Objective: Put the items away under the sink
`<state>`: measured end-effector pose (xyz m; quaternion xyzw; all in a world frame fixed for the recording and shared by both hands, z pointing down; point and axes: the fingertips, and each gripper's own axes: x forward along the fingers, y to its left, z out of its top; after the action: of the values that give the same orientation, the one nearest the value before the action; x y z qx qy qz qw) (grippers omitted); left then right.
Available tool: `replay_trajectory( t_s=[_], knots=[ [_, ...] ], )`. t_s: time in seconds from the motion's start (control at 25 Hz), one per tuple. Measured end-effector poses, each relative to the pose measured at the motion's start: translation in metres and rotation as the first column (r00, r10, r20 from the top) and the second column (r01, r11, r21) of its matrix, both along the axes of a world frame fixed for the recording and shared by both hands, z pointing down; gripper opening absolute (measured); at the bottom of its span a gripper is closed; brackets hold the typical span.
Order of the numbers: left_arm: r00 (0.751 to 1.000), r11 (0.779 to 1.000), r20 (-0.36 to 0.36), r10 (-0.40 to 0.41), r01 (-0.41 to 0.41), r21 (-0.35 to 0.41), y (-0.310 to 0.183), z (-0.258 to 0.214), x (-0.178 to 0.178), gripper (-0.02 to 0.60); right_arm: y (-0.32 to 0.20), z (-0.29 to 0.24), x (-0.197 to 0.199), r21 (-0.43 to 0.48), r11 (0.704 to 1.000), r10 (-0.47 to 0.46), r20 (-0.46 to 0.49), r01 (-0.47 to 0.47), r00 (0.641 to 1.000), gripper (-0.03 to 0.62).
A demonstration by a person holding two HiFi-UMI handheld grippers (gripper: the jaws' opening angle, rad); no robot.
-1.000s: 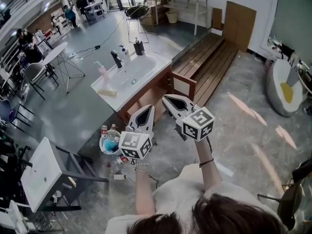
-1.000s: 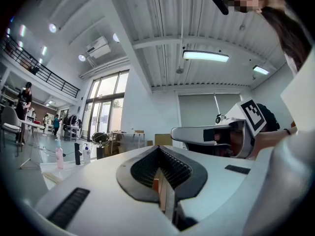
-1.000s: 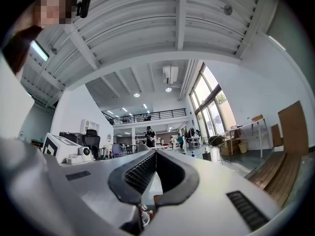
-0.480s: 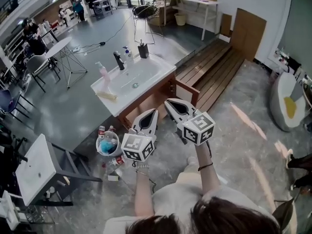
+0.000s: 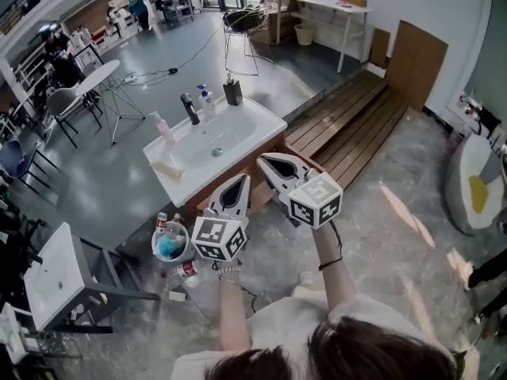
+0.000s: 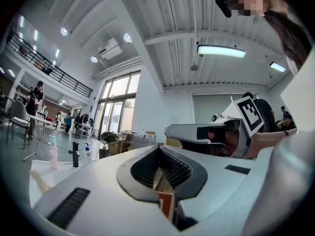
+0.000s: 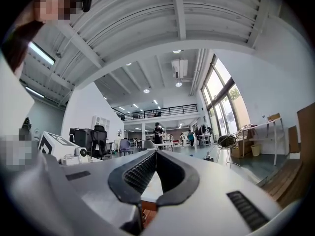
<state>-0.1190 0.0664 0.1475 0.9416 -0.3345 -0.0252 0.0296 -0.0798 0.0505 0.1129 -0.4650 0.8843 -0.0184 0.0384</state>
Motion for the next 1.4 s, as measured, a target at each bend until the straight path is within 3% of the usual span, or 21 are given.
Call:
replay_trajectory(
  t_s=[0.72,1.0,1.2,1.4],
  knots=[
    [0.993,0.993,0.013,-0.118,0.119,-0.016,-0.055,0.003,0.077,0.002,-0.055,0.013,0.072,-0.056,0.995,-0.080,-0.020,0.079,0.997,0.015],
    [0.984,0.982,0.026,-0.179,0.180,-0.051,-0.057,0.019,0.086,0.002,-0.065,0.029,0.088,-0.081,0.992,-0.100,0.011,0.101,0.995,0.015],
    [0.978,0.975,0.043,-0.204,0.207,-0.075,-0.069,0.029,0.087,0.002,-0.076,0.029,0.085,-0.052,0.987,-0.149,0.087,0.154,0.985,0.015],
    [0.973,0.970,0.045,-0.226,0.229,-0.082,-0.087,0.033,0.086,0.002,-0.091,0.041,0.084,-0.073,0.982,-0.166,0.085,0.172,0.982,0.015]
  ],
)
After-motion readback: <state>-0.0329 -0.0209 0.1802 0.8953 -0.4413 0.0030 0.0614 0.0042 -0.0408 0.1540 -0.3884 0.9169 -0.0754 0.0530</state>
